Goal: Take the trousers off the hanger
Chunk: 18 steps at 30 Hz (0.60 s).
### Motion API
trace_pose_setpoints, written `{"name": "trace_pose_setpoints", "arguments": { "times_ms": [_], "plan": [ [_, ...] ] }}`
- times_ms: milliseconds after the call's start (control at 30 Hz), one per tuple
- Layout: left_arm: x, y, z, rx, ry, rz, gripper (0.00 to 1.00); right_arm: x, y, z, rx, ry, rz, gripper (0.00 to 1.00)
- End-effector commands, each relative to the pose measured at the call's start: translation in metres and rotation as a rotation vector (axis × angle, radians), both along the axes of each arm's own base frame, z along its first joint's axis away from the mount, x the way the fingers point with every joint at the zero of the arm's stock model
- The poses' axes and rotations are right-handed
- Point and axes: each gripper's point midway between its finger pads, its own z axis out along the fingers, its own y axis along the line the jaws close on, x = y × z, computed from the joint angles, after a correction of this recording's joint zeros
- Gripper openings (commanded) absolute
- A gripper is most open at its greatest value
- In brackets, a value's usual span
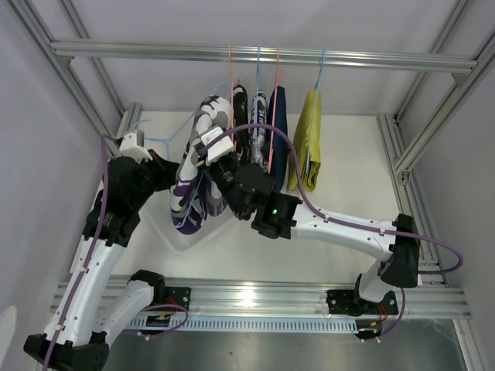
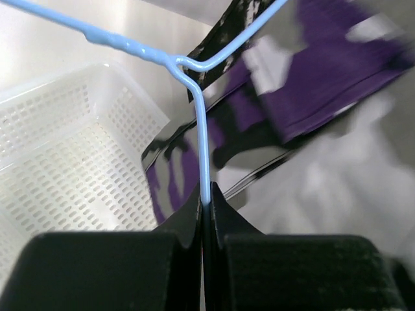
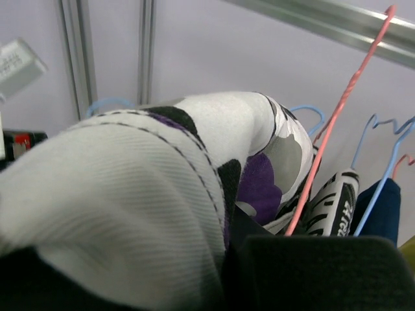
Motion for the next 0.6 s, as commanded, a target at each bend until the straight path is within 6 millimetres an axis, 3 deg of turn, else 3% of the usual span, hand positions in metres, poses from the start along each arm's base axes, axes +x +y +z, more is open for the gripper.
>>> {"name": "trace_pose_setpoints", "arguments": {
  "times_ms": [0,300,567],
  "plan": [
    [0.002,-0.003,0.005,0.018,0.003,-0.023,0.01,-0.015,-0.059,0.146,0.412,-0.136,0.022,0.0],
    [0.005,-0.005,-0.01,0.089,0.065,-0.004,0.01,-0.017,-0.073,0.177,0.426,-0.132,0.029,0.0],
    [0.006,-0.007,-0.018,0.16,0.094,0.011,0.0,-0.021,-0.083,0.194,0.44,-0.131,0.033,0.0]
  ]
}}
